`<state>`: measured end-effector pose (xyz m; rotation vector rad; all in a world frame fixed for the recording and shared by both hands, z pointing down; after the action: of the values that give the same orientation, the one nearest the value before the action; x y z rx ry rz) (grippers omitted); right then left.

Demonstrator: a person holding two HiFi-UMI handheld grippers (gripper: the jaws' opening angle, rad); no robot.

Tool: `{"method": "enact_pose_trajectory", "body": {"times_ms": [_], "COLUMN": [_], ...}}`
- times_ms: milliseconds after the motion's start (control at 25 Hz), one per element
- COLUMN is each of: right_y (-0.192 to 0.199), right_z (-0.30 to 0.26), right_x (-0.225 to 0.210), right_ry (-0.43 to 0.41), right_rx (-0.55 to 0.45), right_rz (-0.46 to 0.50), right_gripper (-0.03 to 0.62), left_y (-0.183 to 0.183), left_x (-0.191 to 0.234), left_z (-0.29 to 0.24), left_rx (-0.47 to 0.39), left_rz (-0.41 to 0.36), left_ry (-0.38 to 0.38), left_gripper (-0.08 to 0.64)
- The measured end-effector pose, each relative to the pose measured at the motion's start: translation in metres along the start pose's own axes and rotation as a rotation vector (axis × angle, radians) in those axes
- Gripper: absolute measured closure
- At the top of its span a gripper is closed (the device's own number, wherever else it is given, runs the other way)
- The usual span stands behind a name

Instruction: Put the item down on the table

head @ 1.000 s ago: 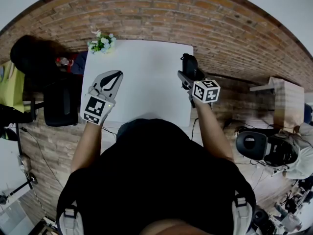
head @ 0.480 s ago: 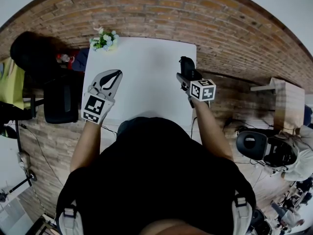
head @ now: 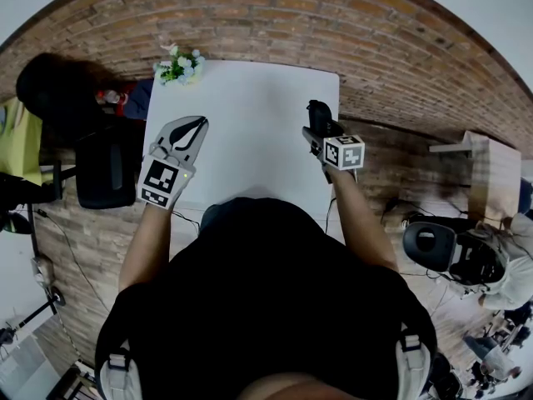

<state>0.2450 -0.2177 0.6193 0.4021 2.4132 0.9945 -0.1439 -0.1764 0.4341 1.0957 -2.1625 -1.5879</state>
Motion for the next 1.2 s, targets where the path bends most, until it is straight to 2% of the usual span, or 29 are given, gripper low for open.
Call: {"method": "enact_pose_trajectory", "body": {"times_ms": [760, 1200], "right_y": [0.035, 0.063], "right_z": [-0.030, -0.043], "right_x": [-0.012, -0.025], "right_ry": [0.035, 0.047], "right_rx": [0.122, 0.181], "right_rz": [0.000, -0.037], "right_gripper": [0.213, 0.213], "left_y": [0.004, 0.006], "left_x": [0.006, 0.006], "left_z": [-0.016, -0.017], "left_rx": [0.020, 0.032], "left_rz": [0.016, 0.019], "left_ry": [0.024, 0.023], "left_gripper": [0.541, 0.541]}}
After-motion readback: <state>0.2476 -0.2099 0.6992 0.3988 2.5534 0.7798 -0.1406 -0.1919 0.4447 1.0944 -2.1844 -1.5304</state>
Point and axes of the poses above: the fingertips, and each gripper's own axes: z backward along the fingers, x to its left, y out of its underside, the point moved 10 cm from there along z, backward along the fingers, and after that the axes turned 3 degrees about -y, right-handed, at the moved point
